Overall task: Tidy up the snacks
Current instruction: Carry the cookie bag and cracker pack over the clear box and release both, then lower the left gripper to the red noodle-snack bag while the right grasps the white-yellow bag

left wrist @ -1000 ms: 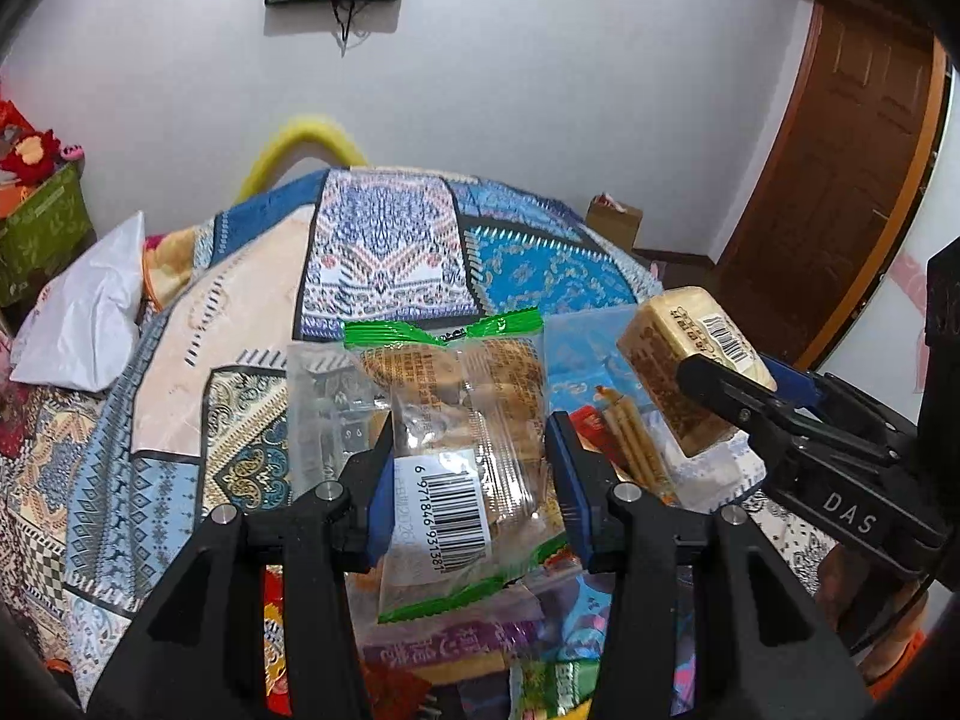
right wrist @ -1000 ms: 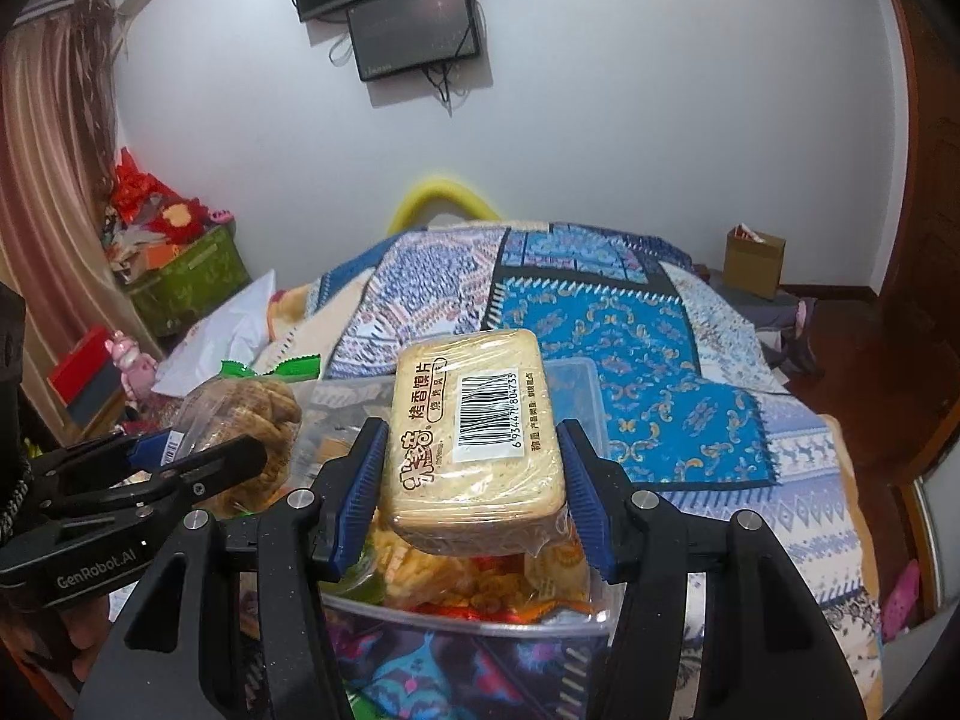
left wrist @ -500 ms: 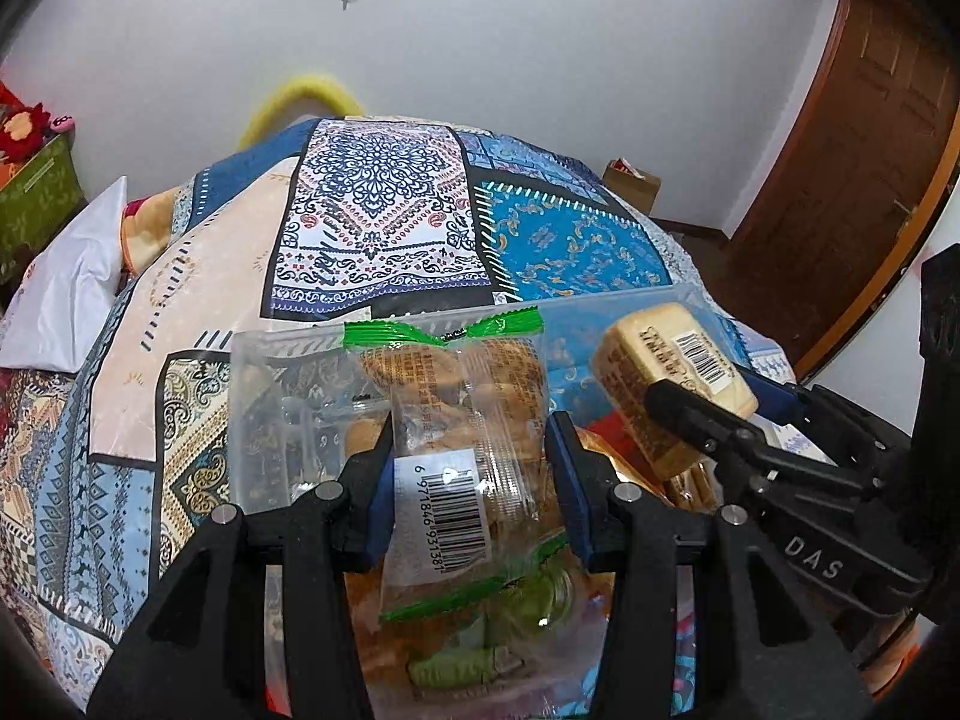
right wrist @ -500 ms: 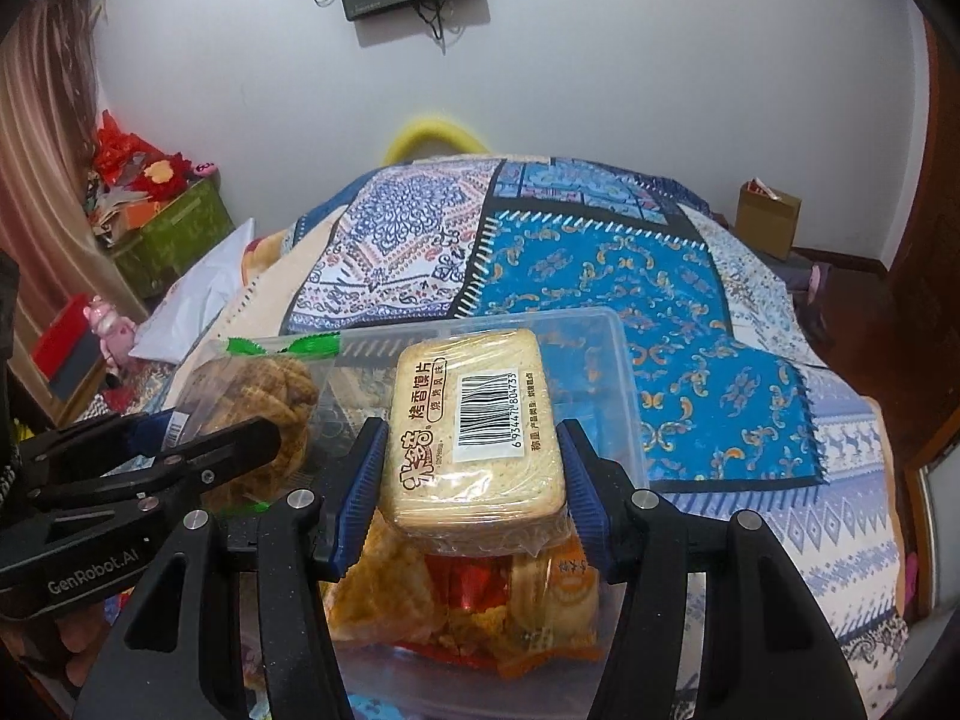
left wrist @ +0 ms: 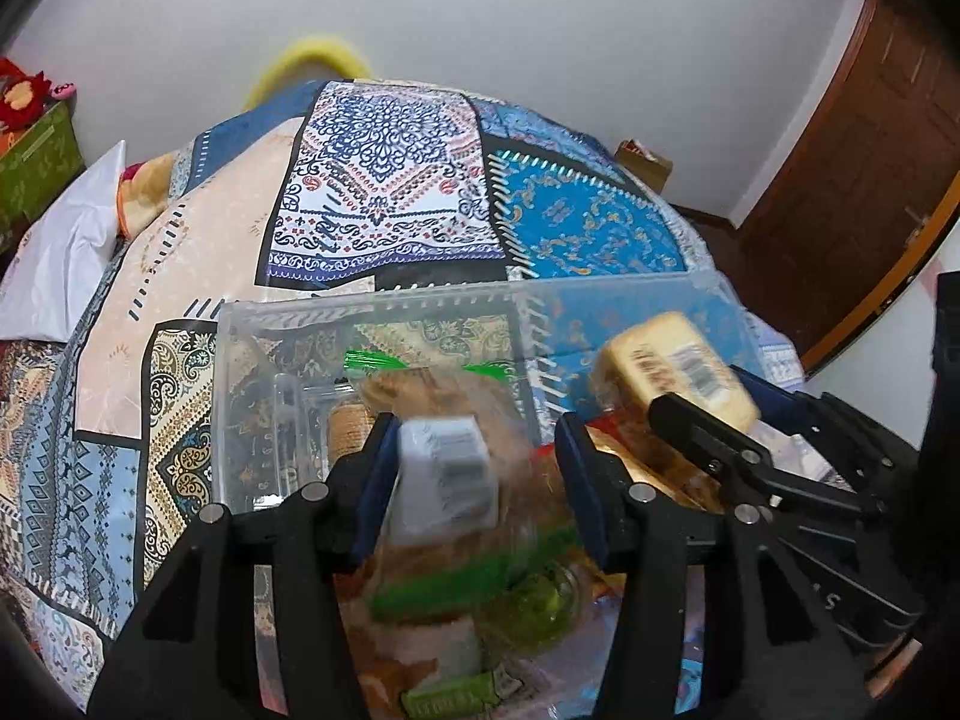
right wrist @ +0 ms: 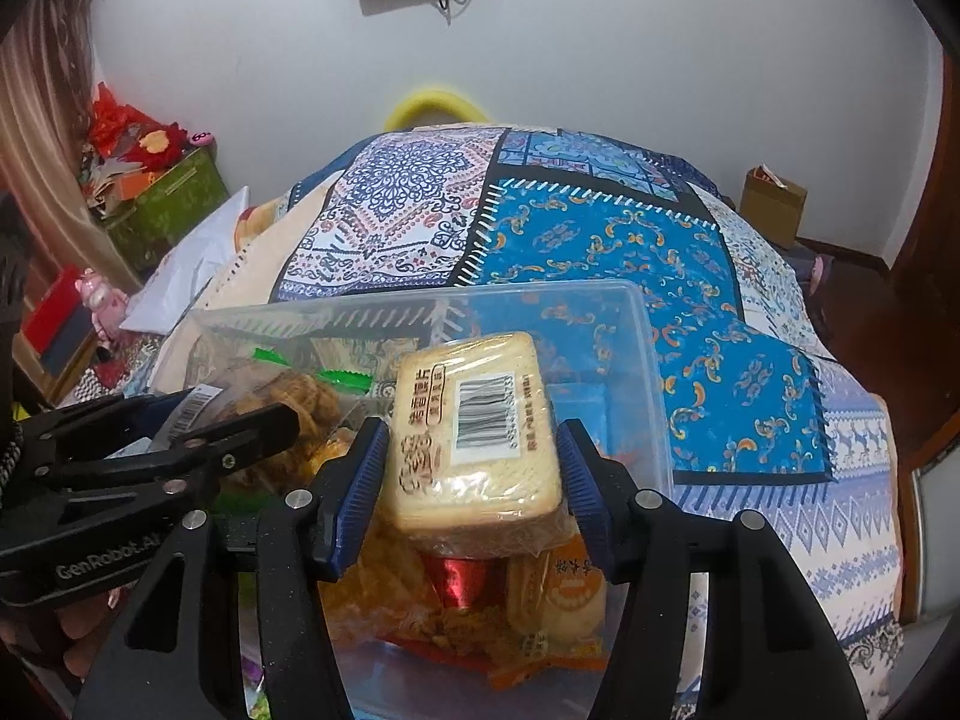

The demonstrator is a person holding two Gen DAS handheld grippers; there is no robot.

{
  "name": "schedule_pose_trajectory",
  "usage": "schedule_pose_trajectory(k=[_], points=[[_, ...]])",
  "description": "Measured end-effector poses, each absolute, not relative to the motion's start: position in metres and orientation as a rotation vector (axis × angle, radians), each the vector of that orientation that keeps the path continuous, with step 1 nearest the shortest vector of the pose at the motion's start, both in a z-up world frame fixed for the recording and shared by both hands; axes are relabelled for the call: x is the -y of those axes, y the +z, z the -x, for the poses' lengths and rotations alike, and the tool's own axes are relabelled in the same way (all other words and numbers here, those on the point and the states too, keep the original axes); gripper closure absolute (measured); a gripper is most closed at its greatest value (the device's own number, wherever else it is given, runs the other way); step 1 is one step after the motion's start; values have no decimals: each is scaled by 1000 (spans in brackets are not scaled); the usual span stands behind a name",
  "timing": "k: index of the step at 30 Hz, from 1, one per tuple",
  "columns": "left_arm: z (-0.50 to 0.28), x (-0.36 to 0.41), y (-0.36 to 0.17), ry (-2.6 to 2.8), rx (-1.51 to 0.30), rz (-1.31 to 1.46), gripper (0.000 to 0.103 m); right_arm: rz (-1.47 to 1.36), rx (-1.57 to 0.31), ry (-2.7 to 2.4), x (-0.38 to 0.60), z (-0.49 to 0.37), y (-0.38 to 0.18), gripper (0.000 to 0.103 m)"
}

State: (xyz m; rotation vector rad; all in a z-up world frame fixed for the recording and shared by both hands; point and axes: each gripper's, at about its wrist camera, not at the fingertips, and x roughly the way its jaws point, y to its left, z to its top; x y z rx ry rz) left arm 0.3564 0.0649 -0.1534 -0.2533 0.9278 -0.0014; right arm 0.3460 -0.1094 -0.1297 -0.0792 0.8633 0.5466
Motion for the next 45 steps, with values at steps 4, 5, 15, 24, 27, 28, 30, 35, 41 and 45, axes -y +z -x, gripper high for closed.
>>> schedule_pose_trajectory(k=[4,5,15,24,27,28,30,35,41,45], points=[[-345,-65,-139,1,-900,239,49,64,-849,555,113,-340,-120,46],[-340,-65,-134,1,-890,233,49,64,-843,555,114,-337,-116,46],[-278,-65,-89,-4,-802,153,39,66,-779,569,127,-293,-83,46],[-219,-70,-84,14,-811,123,36,62,-758,589,124,-248,-73,43],[-201,-73,-93,15,-842,126,36,69,-752,590,119,-230,-74,39],[-196,-74,-96,17,-851,125,36,66,-753,592,120,-226,-76,36],[-184,-76,-105,19,-873,122,36,62,-764,598,119,-216,-82,36],[-167,-83,-132,22,-932,128,36,70,-815,605,114,-196,-106,36],[-158,-94,-170,53,-1014,150,36,53,-906,620,106,-183,-141,36],[-153,-98,-185,61,-1021,157,36,56,-959,631,102,-174,-159,36]])
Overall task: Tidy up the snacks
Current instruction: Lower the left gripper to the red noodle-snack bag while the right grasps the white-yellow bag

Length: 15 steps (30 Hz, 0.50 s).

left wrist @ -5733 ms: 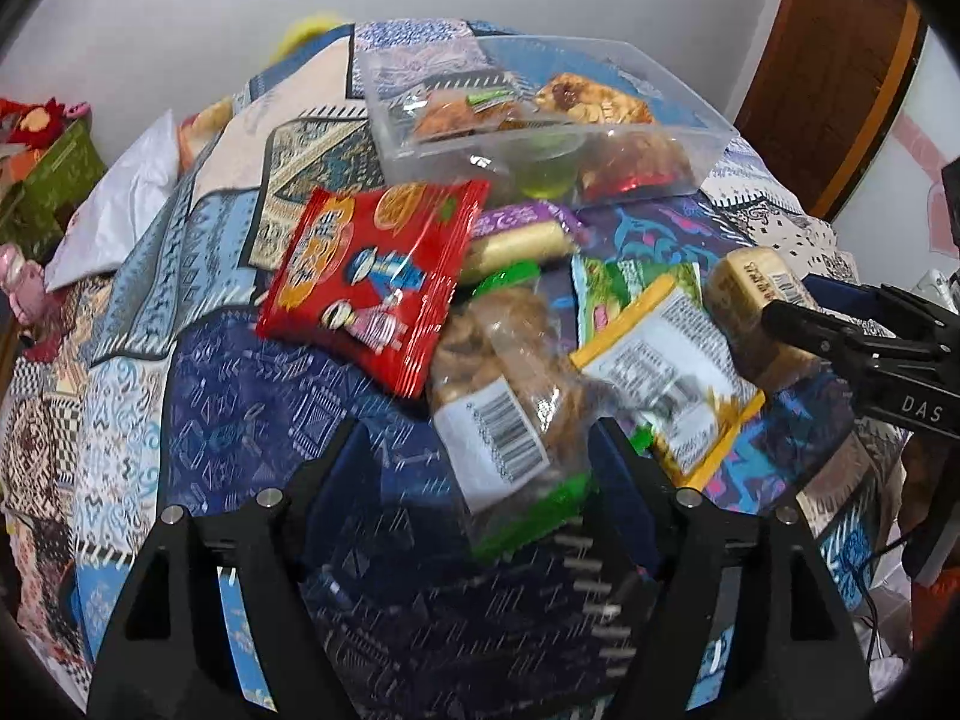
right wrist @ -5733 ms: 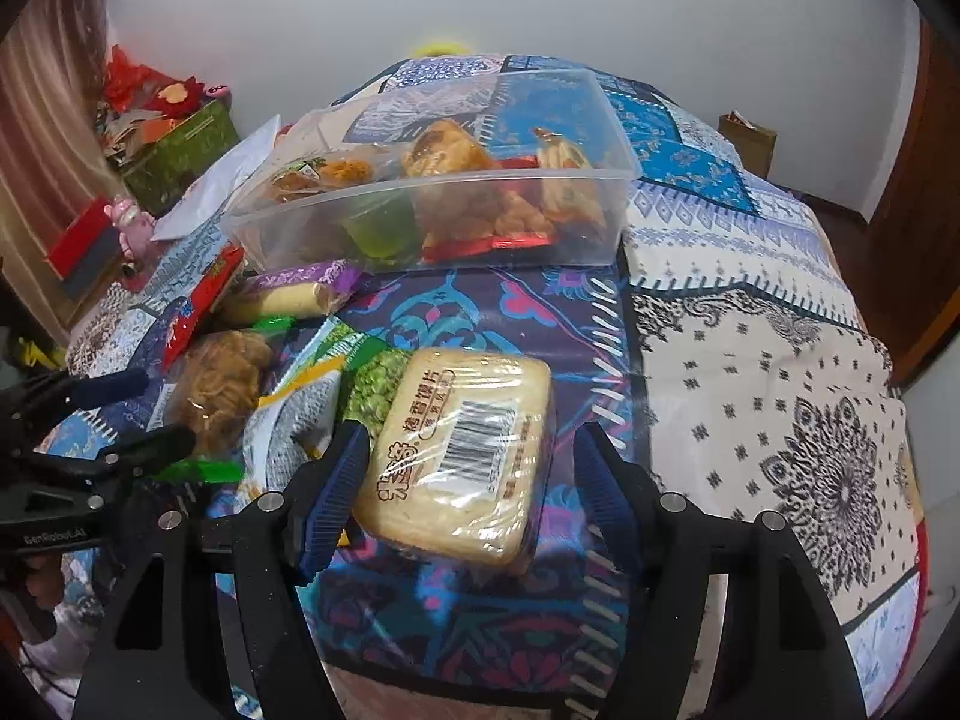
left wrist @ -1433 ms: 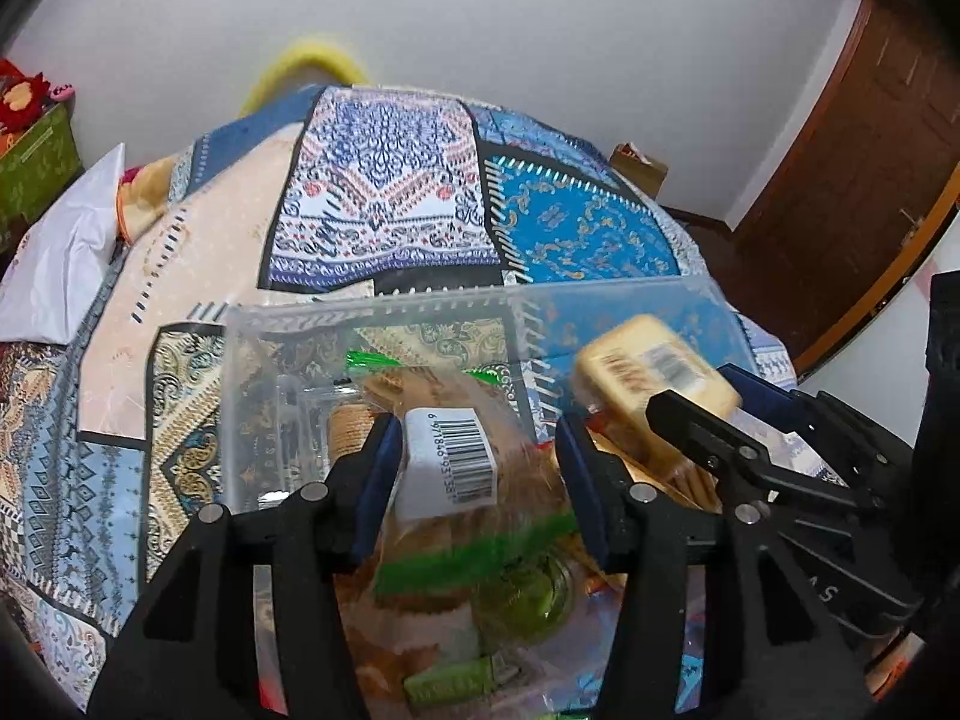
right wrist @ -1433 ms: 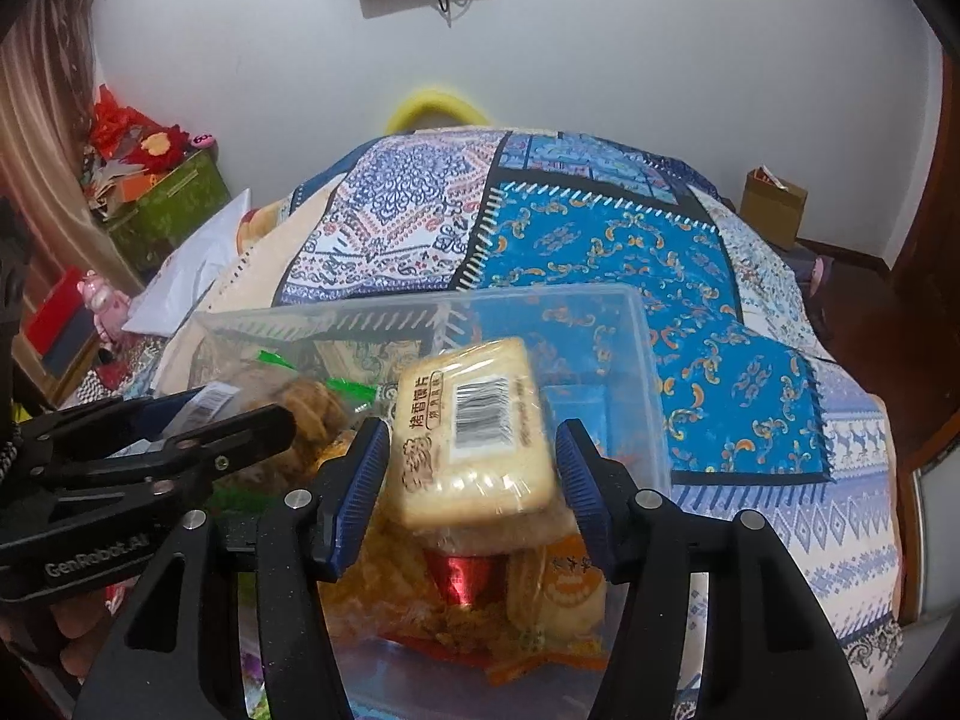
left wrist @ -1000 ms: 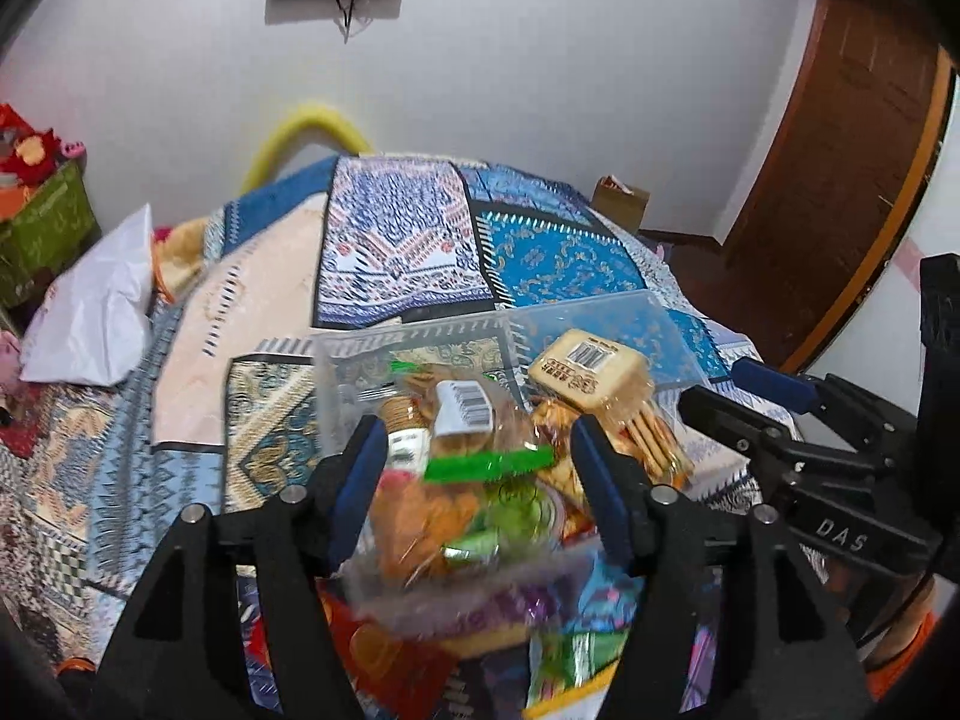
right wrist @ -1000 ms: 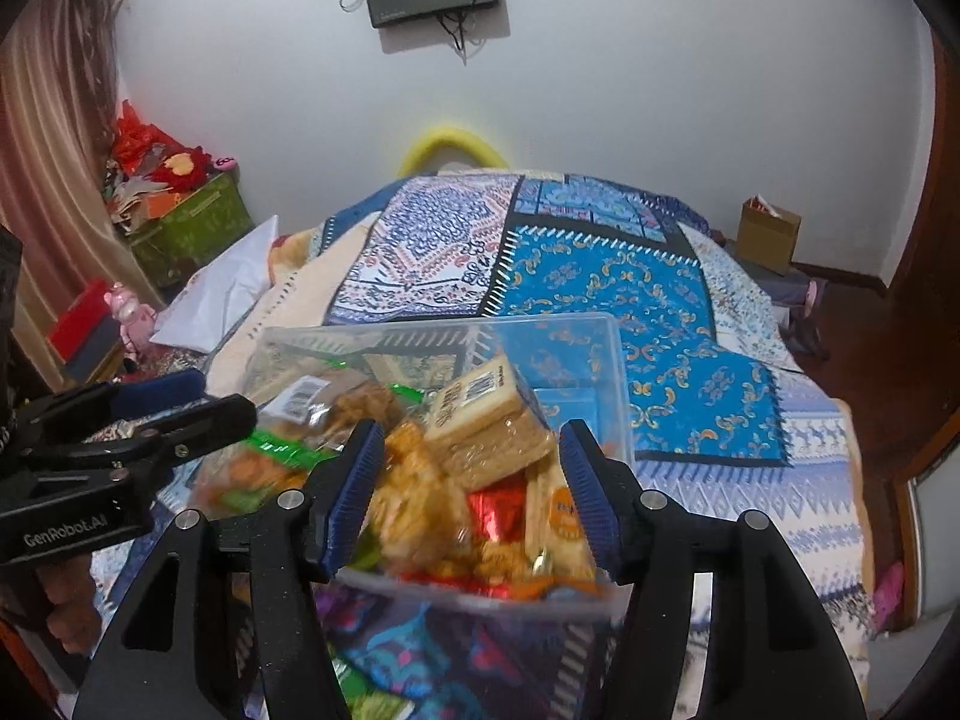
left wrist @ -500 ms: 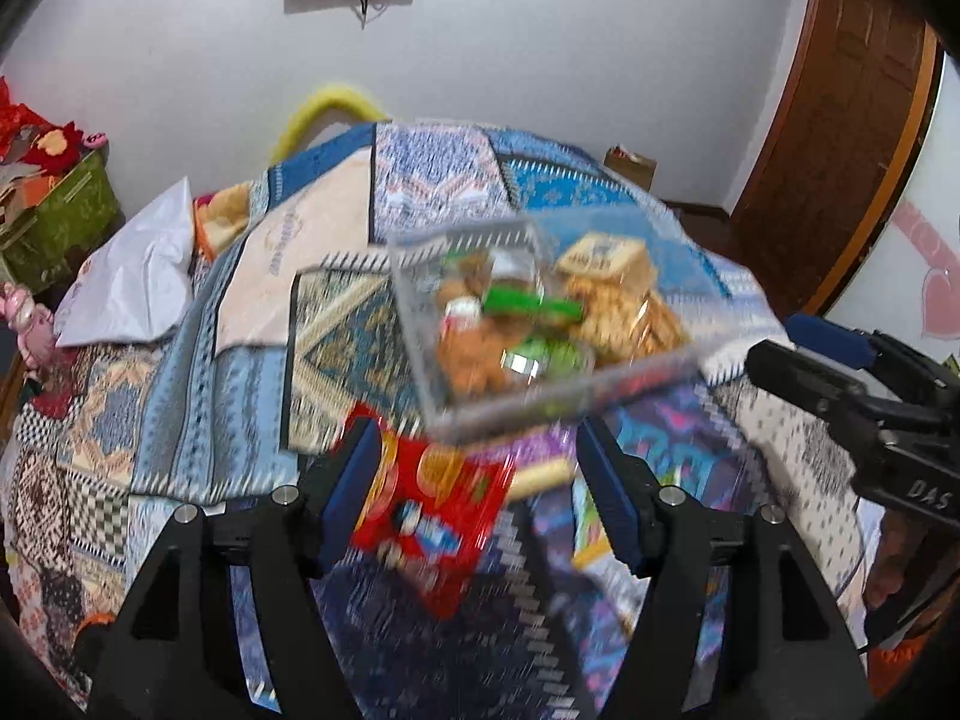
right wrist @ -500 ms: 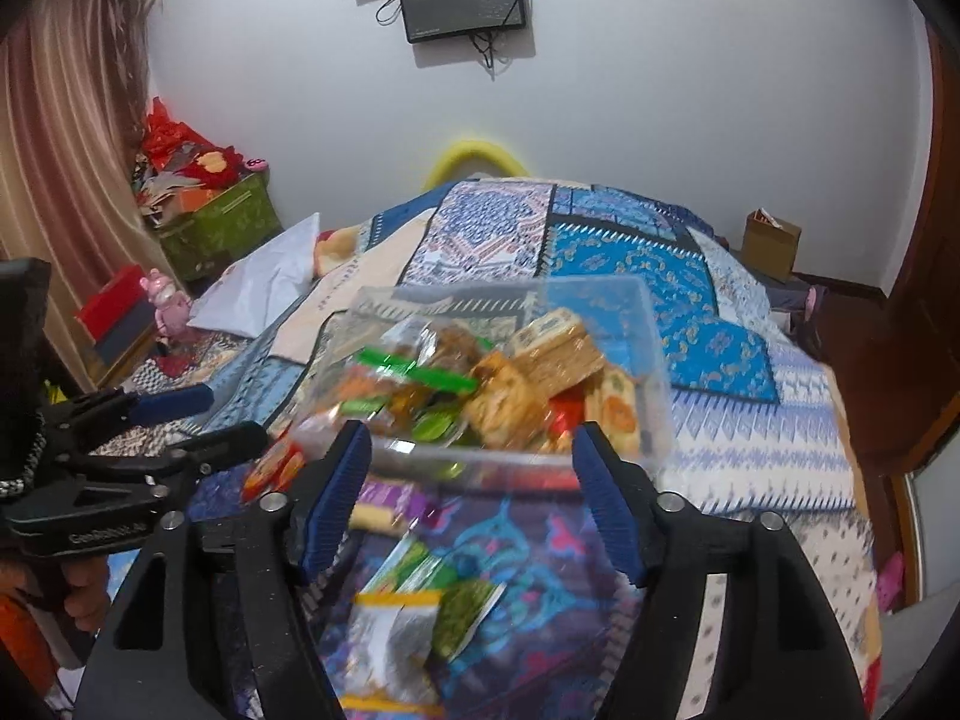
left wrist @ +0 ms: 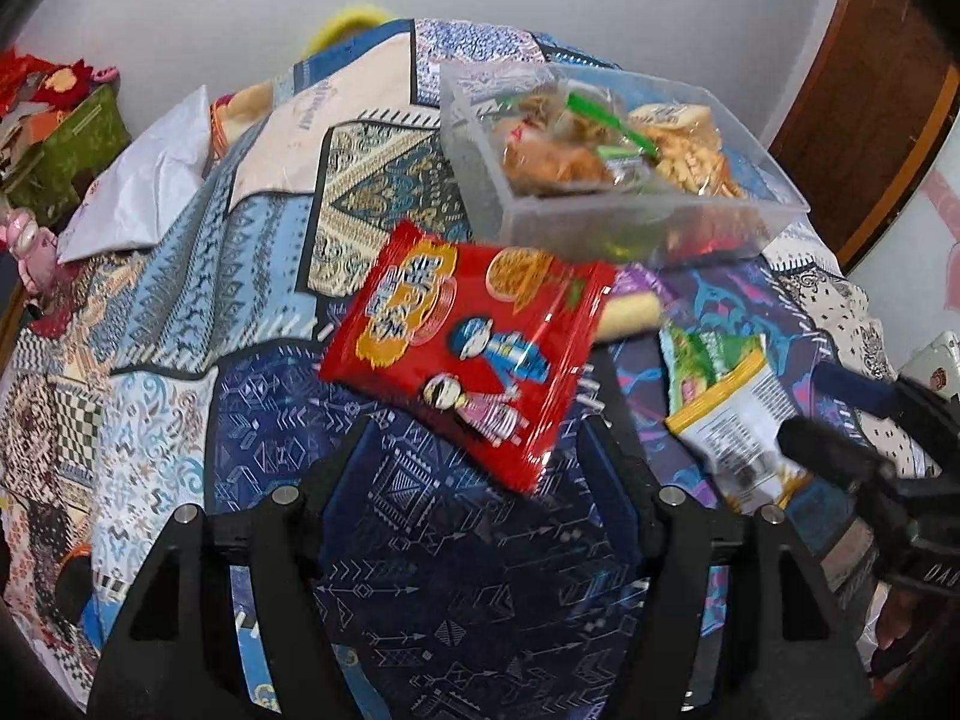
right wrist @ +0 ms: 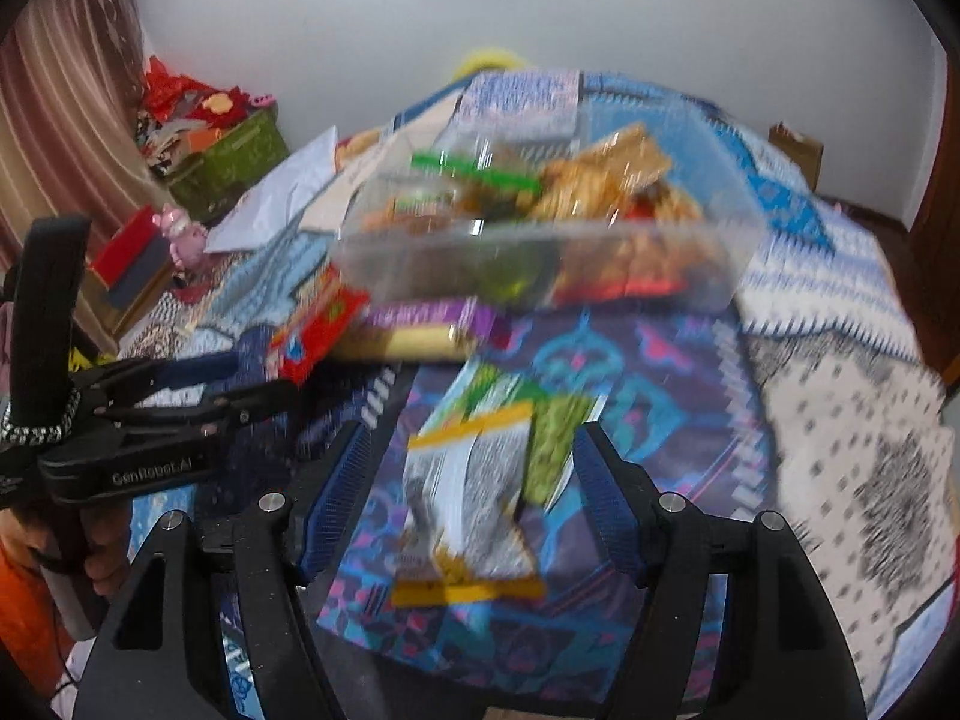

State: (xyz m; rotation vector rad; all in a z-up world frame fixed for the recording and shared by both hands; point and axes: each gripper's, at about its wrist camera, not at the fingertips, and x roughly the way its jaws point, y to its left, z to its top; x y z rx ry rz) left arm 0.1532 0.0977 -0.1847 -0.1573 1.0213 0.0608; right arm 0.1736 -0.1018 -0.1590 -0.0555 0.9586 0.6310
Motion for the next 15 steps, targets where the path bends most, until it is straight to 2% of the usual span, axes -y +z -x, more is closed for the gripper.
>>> schedule_pose_trajectory(k=[8,11,15], points=[[-167,-101,-197,82,-1025,176,36,89,-1025,617,97,-174,-186,35],[-176,-97,-200,86,-1028,165,36,94,-1016,626,100,-173,-186,38],[-183,-95,-201,115,-1015,156,36,76,-1019,640,111,-173,-182,59]])
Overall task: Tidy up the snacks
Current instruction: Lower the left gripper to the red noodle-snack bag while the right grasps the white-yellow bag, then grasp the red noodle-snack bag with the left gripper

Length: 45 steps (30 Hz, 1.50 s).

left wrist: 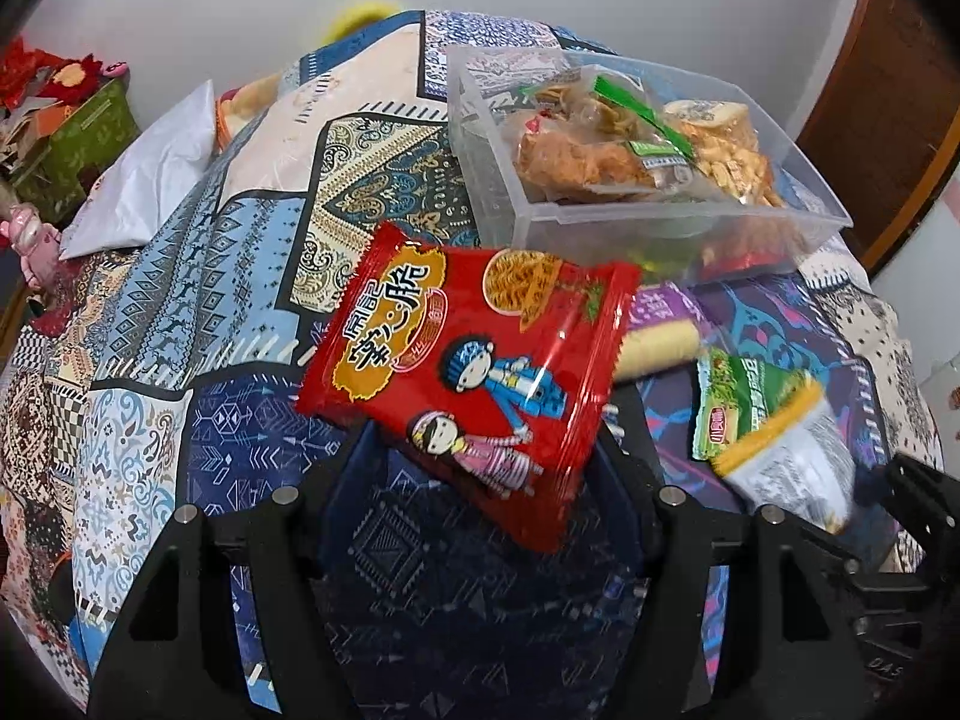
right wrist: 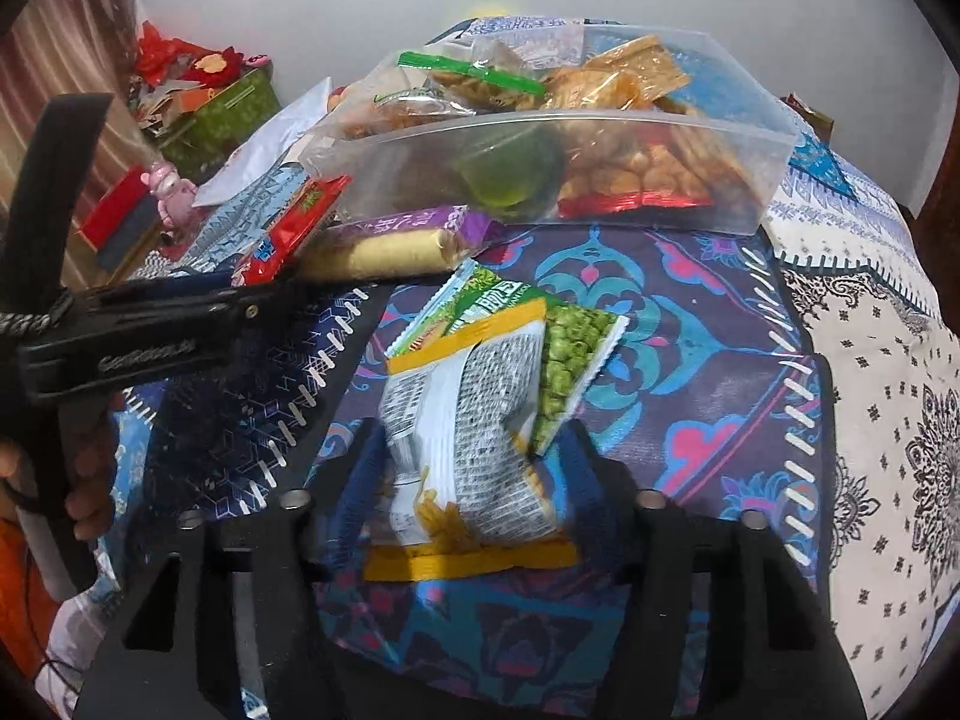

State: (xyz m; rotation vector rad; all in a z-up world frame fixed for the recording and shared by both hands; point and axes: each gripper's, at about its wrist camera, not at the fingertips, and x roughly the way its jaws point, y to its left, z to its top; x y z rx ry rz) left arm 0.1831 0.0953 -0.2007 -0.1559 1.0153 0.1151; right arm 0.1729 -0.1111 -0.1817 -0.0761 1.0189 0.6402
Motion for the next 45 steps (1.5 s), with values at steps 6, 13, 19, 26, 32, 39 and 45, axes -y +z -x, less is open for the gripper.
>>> schedule_pose_trajectory(k=[6,13,19,26,32,39,45], points=[[-185,-106,-200,135,-969,194,39,5,-1021,629,139,-173,-175,65],[-170,-117,-192,175,-917,147,77,-22,-1000,620,153,-171,-165,69],[-149,-118,-175,138,-877,142,89,-31,-987,624,150,-170,-160,71],[-120,-102,-161,44,-872,128,94,-53,-969,615,155,-172,-150,71],[-102,-82,-163,-67,-924,111,95,-50,-964,605,159,-175,-149,71],[-90,-64,-159,-153,-953,93,72,-74,-1018,610,161,-174,-161,71],[-85,-64,-147,-98,-885,-12,33,-60,-1043,623,158,-171,-166,64]])
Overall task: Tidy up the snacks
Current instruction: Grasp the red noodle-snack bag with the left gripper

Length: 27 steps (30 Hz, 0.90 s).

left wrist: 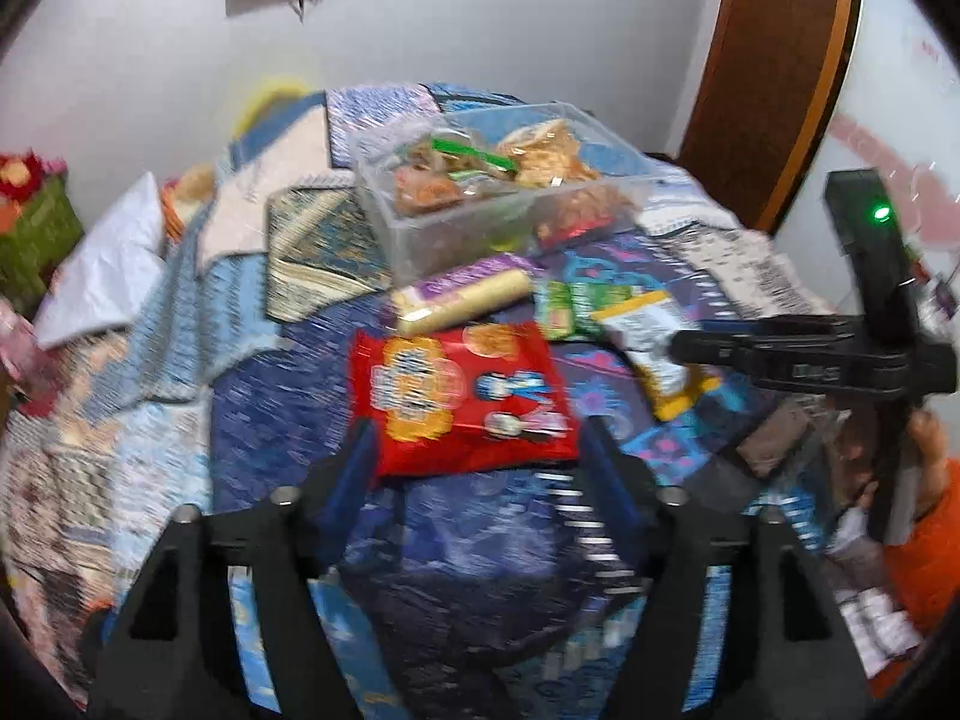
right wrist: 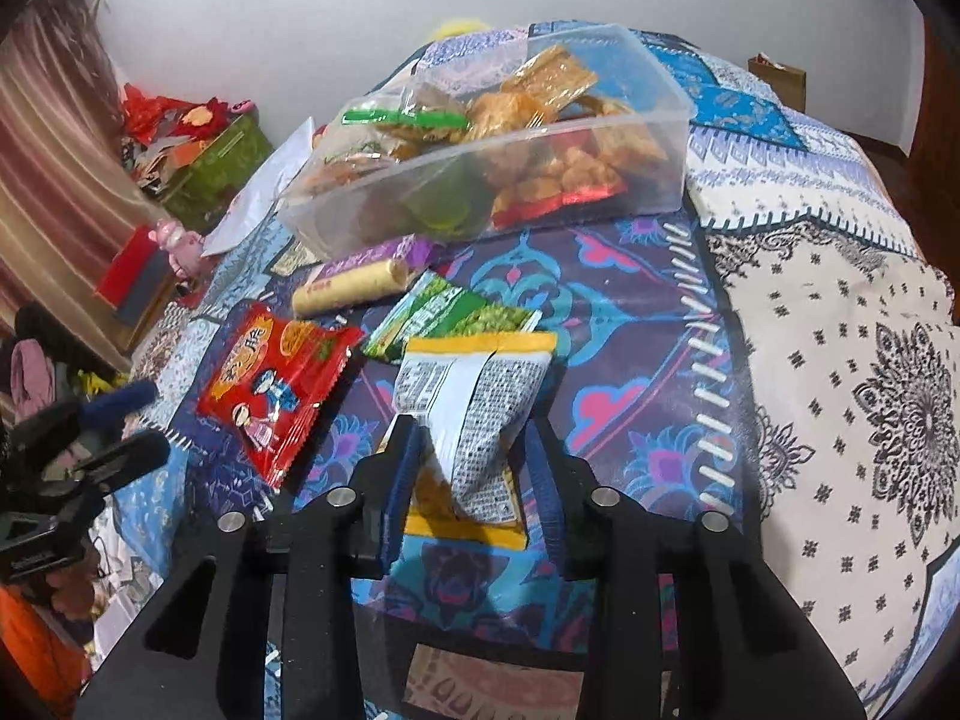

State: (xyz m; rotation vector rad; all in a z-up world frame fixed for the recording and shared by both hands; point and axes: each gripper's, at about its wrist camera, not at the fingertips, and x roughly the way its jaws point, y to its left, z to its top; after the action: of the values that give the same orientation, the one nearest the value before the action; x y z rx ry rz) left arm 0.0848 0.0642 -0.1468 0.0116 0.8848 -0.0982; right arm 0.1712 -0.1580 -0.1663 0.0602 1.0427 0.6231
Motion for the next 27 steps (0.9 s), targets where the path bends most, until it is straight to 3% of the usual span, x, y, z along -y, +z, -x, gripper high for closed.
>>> schedule_pose_trajectory(k=[10,27], points=[[-106,-76,-200,-25,-1048,-125,33,-97,-1060,630,162,-176,-172,60],[-167,-36,-175,-189,-970,-275,29,-105,-1076,664,164,-176,-174,58]])
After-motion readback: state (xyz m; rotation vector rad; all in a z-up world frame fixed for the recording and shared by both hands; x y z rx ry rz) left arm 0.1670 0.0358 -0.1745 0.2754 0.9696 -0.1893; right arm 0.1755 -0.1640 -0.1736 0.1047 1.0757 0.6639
